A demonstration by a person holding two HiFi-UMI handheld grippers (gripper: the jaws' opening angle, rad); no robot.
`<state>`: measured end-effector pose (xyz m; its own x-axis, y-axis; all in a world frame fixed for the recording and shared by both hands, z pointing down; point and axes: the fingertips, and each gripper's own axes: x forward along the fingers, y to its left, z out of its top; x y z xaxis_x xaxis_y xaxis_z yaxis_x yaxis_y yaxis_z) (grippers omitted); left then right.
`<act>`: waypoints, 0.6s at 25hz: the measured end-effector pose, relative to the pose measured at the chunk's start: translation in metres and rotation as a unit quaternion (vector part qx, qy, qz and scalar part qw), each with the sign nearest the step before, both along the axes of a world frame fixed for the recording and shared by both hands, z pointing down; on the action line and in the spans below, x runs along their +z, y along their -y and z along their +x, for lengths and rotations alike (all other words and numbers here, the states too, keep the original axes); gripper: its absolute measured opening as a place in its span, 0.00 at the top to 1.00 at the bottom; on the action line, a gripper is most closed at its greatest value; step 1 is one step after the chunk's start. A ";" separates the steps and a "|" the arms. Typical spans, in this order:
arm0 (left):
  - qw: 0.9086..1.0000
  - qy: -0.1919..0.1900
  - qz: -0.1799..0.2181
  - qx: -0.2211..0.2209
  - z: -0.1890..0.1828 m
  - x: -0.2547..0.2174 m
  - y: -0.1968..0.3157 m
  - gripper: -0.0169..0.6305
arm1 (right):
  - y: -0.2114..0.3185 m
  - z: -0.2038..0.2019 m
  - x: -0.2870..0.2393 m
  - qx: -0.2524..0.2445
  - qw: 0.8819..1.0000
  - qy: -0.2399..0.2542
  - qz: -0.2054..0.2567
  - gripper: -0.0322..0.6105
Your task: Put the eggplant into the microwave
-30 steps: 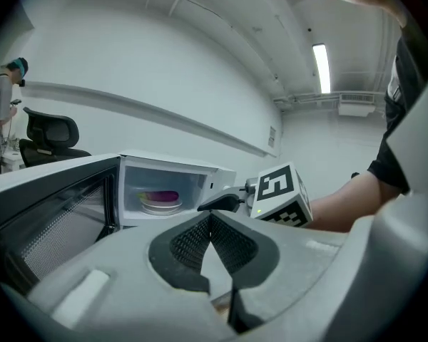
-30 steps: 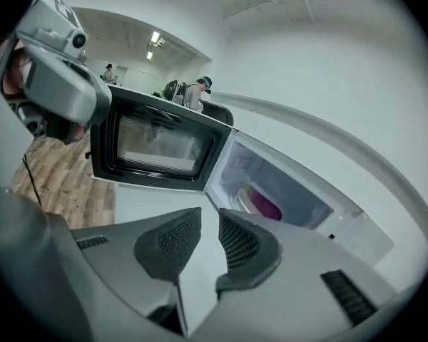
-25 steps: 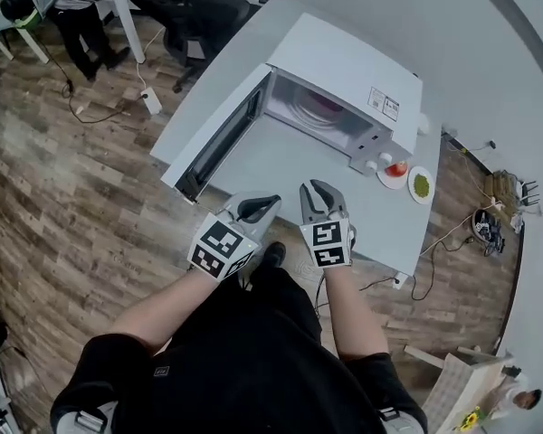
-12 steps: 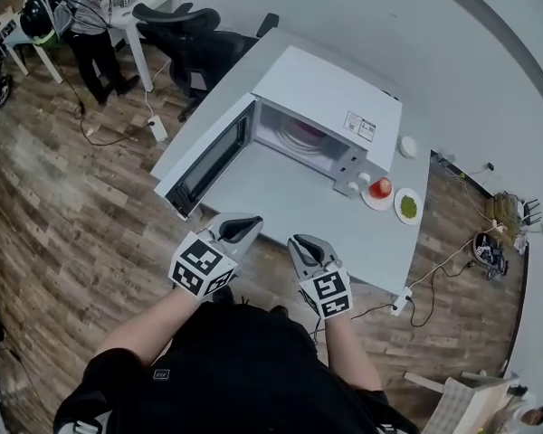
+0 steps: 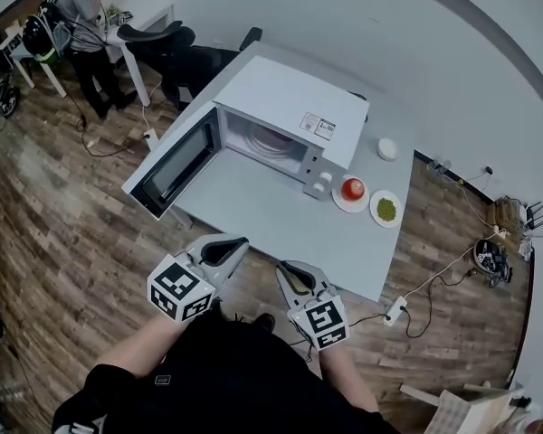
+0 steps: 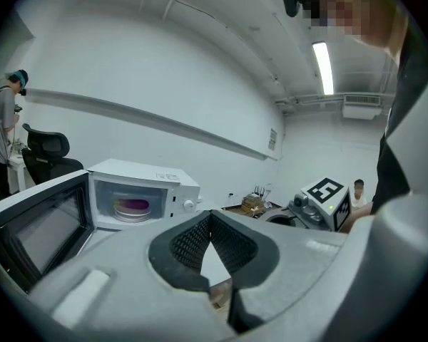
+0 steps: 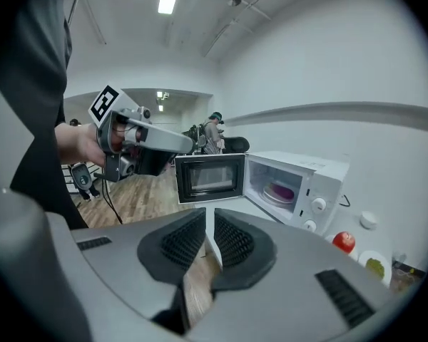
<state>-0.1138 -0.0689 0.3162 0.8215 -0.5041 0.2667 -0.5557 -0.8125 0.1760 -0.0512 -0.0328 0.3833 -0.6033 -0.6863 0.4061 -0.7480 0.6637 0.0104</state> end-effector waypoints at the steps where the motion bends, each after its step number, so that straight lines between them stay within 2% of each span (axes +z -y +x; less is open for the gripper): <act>1: 1.000 0.003 0.002 -0.002 0.007 -0.001 -0.004 0.96 | -0.006 0.005 -0.005 -0.004 1.000 0.012 -0.003 0.88; 7: 1.000 -0.007 0.023 0.003 0.034 -0.020 -0.025 0.96 | -0.037 0.013 -0.035 -0.034 0.990 0.130 -0.030 0.88; 12: 0.999 -0.010 0.044 0.019 0.035 -0.027 -0.037 0.96 | -0.035 0.024 -0.050 0.000 0.989 0.144 -0.012 0.90; 15: 0.999 -0.010 0.046 0.027 0.029 -0.030 -0.037 0.96 | -0.034 0.024 -0.072 0.017 0.979 0.202 -0.006 0.91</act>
<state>-0.0851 -0.0322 0.2860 0.8531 -0.4799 0.2050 -0.5072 -0.8548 0.1097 -0.0270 0.0015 0.3117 -0.6931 -0.7055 0.1481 -0.7115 0.6363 -0.2983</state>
